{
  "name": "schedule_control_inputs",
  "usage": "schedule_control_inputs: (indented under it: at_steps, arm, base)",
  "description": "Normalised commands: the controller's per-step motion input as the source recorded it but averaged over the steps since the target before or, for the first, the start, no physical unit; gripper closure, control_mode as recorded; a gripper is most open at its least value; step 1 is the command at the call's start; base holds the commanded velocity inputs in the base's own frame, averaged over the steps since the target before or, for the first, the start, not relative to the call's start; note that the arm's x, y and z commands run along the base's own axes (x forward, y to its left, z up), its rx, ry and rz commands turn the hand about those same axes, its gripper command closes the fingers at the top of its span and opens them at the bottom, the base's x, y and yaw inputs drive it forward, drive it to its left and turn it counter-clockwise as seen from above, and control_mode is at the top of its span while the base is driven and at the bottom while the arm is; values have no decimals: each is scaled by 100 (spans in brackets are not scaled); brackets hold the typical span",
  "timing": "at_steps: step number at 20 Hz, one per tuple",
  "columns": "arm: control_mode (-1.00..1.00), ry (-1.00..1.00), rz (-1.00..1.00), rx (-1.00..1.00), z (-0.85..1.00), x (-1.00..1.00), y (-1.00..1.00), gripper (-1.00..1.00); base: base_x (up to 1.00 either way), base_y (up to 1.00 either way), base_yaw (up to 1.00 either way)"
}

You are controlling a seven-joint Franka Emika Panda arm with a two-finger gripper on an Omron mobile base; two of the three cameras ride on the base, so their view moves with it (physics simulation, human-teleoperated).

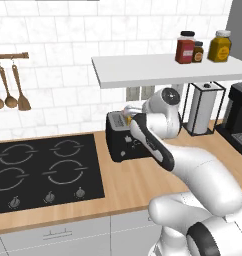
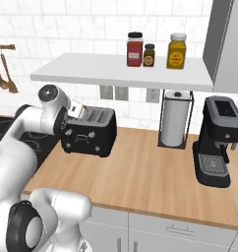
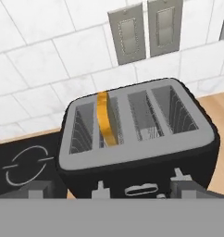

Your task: Start the toaster. Once the lever pops up, take the bread to the plate on the dining counter.

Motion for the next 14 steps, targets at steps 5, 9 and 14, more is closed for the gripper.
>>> schedule_control_inputs:
  at_steps: [5, 9, 14]
  arm:
    - [-100, 4, 0, -10, -36, 16, 1, -100]
    - [-100, 1, 0, -6, -29, 17, 6, -100]
    - [-100, 0, 0, 0, -5, 27, 9, -100]
  base:
    - [0, 0, 0]
    - [0, 0, 0]
    - [0, 0, 0]
